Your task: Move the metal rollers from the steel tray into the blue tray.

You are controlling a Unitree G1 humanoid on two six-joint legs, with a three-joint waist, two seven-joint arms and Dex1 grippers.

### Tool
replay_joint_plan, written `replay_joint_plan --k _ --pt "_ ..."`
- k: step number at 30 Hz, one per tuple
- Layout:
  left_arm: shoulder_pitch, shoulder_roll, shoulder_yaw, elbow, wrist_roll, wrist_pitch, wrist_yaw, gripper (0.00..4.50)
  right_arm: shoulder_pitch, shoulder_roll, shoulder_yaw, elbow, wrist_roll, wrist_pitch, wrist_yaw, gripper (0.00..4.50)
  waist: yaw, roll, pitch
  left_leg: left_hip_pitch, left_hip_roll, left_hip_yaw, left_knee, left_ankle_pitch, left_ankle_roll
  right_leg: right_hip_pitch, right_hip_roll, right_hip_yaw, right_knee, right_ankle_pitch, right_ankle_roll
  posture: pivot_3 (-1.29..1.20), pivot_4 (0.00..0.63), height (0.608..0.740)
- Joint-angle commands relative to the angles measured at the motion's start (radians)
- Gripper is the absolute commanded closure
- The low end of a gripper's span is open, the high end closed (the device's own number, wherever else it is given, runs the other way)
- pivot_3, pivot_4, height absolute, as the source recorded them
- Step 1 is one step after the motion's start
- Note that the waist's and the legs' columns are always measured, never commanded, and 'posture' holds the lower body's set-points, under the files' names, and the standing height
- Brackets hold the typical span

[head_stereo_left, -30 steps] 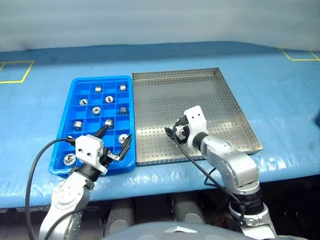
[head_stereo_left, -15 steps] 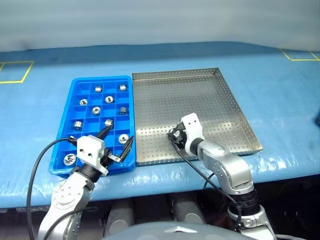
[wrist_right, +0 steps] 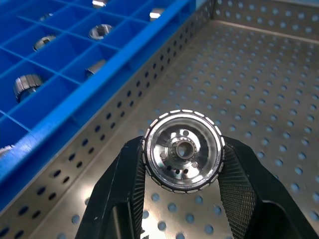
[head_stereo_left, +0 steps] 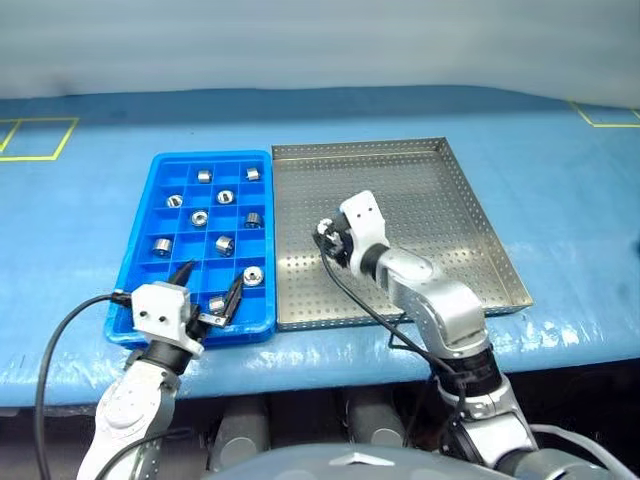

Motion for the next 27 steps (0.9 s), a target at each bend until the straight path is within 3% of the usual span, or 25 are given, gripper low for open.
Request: replay_joint_plan --k 1,14,27 --pt "0.033 -0.035 0.045 -0.082 0.024 -0.066 0.053 0.00 -0.073 0.051 0.023 0.019 0.015 -0.072 0.024 2.81 0.016 0.000 0.000 0.000 0.000 0.000 0.000 0.000 0.000 0.000 0.000 0.000 0.000 0.000 0.000 0.26 0.150 0.740" --pt "0.276 -0.189 0.075 -0.168 0.097 -0.195 0.156 0.00 -0.184 0.180 0.213 0.291 -0.033 -0.283 0.154 2.81 0.147 -0.002 0.000 -0.001 0.000 0.000 0.000 0.000 0.000 0.000 0.000 -0.001 -0.002 -0.001 -0.002 0.48 0.150 0.740" --pt "0.268 -0.197 0.041 -0.153 0.115 -0.207 0.153 0.00 -0.174 0.230 0.268 0.494 -0.096 -0.376 0.185 2.81 0.183 -0.002 0.000 -0.001 0.000 0.001 -0.001 0.000 0.000 -0.002 0.000 -0.001 -0.003 -0.001 -0.002 0.48 0.150 0.740"
